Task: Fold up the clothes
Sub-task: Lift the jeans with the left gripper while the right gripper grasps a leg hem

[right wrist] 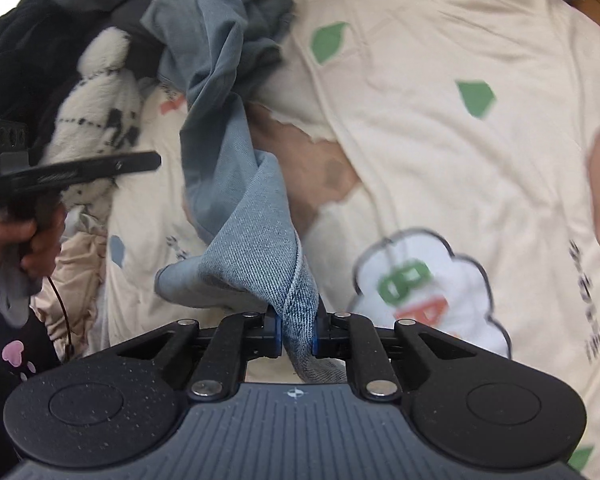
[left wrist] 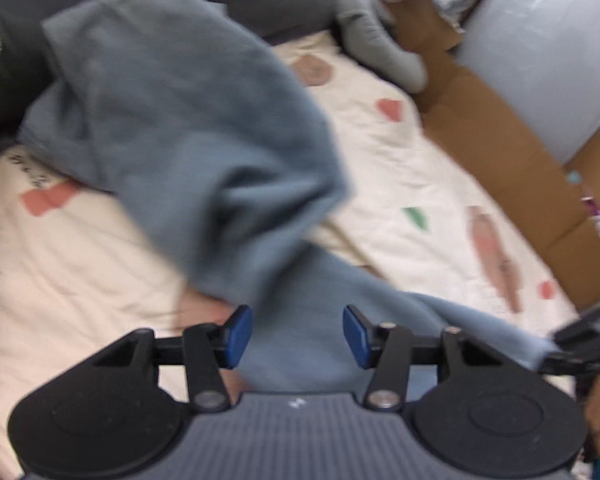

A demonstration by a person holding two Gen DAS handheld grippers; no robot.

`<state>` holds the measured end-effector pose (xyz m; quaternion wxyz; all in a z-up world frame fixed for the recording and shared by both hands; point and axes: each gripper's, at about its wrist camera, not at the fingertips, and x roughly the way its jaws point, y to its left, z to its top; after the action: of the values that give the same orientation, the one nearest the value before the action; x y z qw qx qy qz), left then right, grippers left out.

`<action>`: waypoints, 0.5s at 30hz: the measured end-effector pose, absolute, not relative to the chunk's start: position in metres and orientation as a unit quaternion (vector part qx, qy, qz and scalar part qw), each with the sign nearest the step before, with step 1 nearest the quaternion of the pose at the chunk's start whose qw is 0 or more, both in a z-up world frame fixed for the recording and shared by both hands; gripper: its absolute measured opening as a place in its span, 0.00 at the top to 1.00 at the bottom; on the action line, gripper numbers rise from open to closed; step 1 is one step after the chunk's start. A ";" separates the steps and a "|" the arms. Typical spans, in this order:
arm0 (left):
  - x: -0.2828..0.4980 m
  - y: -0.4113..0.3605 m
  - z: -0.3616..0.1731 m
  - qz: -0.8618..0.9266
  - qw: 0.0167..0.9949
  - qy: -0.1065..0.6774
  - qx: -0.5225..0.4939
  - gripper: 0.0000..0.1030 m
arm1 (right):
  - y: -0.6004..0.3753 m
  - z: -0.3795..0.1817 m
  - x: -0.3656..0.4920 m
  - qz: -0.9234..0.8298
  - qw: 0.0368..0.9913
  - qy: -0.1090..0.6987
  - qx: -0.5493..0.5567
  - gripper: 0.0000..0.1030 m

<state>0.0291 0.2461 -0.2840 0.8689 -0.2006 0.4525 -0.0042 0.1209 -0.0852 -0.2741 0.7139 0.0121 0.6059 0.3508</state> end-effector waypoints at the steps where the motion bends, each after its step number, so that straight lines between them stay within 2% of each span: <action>1: 0.030 0.251 -0.286 0.005 0.869 0.453 -0.201 0.47 | -0.090 -0.274 0.118 0.344 0.714 0.610 0.011 0.89; 3: 0.031 0.261 -0.291 0.025 0.868 0.453 -0.202 0.45 | -0.101 -0.275 0.111 0.328 0.715 0.617 0.009 0.89; 5: 0.033 0.271 -0.291 0.043 0.873 0.443 -0.201 0.36 | -0.113 -0.276 0.106 0.309 0.717 0.625 0.010 0.90; 12: 0.052 0.325 -0.289 0.117 0.892 0.395 -0.185 0.33 | -0.157 -0.277 0.089 0.246 0.726 0.641 0.022 0.90; 15: 0.066 0.347 -0.284 0.154 0.899 0.367 -0.184 0.28 | -0.173 -0.278 0.080 0.217 0.729 0.648 0.025 0.90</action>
<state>0.0657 0.3470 -0.2836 0.8988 -0.1840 0.3667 0.1540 0.0805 -0.1732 -0.2780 0.7292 0.0248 0.6484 0.2173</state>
